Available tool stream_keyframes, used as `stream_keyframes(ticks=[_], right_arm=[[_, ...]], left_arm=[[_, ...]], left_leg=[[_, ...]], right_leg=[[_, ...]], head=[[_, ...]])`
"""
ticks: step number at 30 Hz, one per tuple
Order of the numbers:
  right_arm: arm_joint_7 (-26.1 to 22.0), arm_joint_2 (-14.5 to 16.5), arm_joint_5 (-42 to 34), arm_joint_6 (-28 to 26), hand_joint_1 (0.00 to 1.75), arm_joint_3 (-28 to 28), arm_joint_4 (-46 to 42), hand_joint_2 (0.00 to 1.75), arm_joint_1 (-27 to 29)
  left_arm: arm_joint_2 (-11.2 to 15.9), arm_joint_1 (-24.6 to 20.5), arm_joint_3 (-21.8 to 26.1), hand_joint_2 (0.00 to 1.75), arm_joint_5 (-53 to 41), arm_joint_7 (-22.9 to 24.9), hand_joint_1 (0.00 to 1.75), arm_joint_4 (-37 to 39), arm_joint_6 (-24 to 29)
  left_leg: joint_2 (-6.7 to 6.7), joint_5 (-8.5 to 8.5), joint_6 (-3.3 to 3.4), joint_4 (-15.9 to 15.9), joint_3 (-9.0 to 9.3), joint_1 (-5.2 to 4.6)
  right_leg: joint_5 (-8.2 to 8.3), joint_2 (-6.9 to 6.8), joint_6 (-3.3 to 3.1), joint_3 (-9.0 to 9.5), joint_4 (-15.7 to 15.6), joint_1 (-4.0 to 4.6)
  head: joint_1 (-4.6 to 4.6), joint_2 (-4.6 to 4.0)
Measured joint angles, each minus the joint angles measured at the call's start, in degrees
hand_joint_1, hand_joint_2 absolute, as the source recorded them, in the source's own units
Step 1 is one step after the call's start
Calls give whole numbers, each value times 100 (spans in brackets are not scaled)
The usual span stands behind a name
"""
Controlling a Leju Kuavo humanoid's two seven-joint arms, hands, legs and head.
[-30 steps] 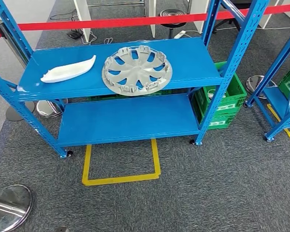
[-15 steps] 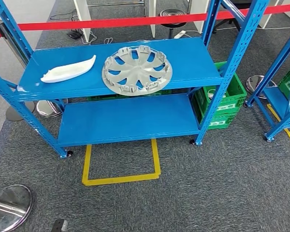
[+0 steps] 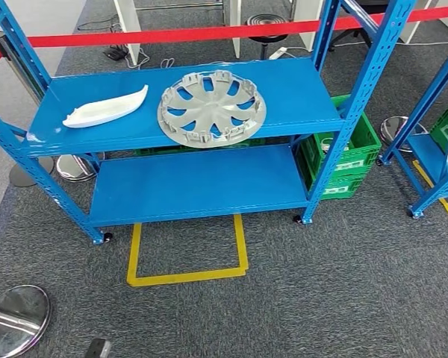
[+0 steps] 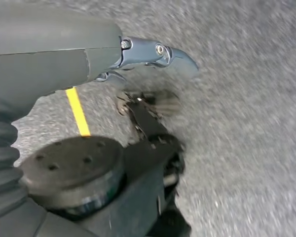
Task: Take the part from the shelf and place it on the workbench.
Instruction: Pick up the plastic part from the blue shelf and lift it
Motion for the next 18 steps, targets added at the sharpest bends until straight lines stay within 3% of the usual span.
stream_keyframes(ticks=[9, 16, 18], right_arm=[[450, 77, 1033, 390, 0, -49, 476, 0, -161], [495, 110, 1153, 429, 0, -55, 617, 0, -208], [498, 114, 1156, 429, 0, -56, 640, 0, -220]], left_arm=[[211, -50, -495, 0, 662, 360, 0, 389, 703], [277, -66, -630, 0, 749, 416, 0, 501, 783], [283, -71, -654, 87, 749, 417, 0, 519, 784]], left_leg=[[0, 0, 0, 0, 0, -1], [0, 0, 0, 0, 0, -1], [0, 0, 0, 0, 0, -1]], right_leg=[[0, 1, 0, 1, 0, 0], [0, 1, 0, 1, 0, 0], [0, 1, 0, 1, 0, 0]], head=[[1, 0], [0, 0], [0, 0]])
